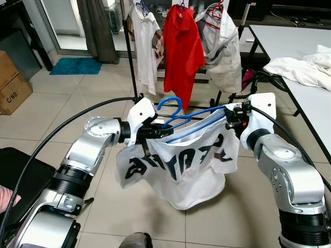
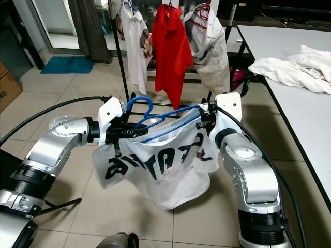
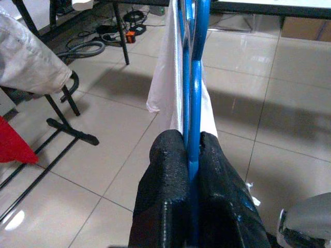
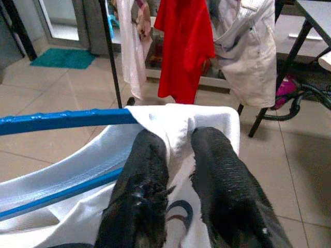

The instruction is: Hang hanger

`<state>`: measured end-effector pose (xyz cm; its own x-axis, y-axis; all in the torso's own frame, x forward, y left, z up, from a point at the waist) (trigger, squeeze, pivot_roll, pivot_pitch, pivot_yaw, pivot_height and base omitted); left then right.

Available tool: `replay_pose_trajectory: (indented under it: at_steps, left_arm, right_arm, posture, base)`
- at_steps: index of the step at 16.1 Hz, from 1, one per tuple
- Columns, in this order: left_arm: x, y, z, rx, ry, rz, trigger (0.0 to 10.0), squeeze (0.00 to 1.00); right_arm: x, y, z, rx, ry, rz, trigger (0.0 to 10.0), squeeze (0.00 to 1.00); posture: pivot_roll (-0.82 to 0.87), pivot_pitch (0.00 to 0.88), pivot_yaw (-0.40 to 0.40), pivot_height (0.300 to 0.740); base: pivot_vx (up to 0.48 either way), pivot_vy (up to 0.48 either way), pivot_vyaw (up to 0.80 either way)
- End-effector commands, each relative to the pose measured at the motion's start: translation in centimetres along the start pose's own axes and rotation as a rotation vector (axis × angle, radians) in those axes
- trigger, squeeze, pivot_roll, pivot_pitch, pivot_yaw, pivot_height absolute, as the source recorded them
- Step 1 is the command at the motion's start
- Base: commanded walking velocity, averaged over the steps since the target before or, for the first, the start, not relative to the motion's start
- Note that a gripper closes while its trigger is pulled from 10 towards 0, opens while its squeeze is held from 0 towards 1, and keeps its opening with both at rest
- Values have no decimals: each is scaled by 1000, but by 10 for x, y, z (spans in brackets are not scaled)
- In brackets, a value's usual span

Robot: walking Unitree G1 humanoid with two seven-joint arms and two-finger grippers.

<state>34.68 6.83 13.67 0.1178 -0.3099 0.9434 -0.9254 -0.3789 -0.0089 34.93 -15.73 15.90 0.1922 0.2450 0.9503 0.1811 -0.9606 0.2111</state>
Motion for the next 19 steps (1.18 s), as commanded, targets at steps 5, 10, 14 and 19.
replay_pose_trajectory:
  at_steps: [5, 10, 14, 19]
  left_arm:
    - [2, -4, -3, 28, -8, 25, 0, 0]
    - [0, -15, -3, 83, -23, 18, 0, 0]
    - [-8, -9, -1, 57, -69, 28, 0, 0]
    - [-13, 2, -1, -5, -93, 28, 0, 0]
  right_arm:
    - [8, 4, 1, 0, 33, -10, 0, 0]
    - [17, 0, -2, 40, 77, -4, 0, 0]
    - [31, -2, -4, 70, 116, -8, 0, 0]
    - [26, 0, -1, 66, 95, -39, 0, 0]
  posture:
    - [46, 0, 43, 740]
    - [43, 0, 50, 740]
    - [41, 0, 50, 740]
    - [43, 0, 47, 740]
  base:
    - [0, 0, 0]
    - [0, 0, 0]
    - [0, 0, 0]
    - [0, 0, 0]
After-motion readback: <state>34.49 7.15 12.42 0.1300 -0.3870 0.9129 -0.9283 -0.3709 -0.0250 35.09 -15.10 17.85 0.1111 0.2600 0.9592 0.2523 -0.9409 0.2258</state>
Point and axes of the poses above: a point about 5 cm out from each wrist's last joint towards the gripper, its own z axis pointing out of the wrist towards the gripper, its own x axis along the axis of the wrist's last joint, y = z × x, the point moved 6 cm from there along z, pointing out of the wrist towards the gripper, and after that the axes turned 8 degrees about -z, right-handed, at the moved point
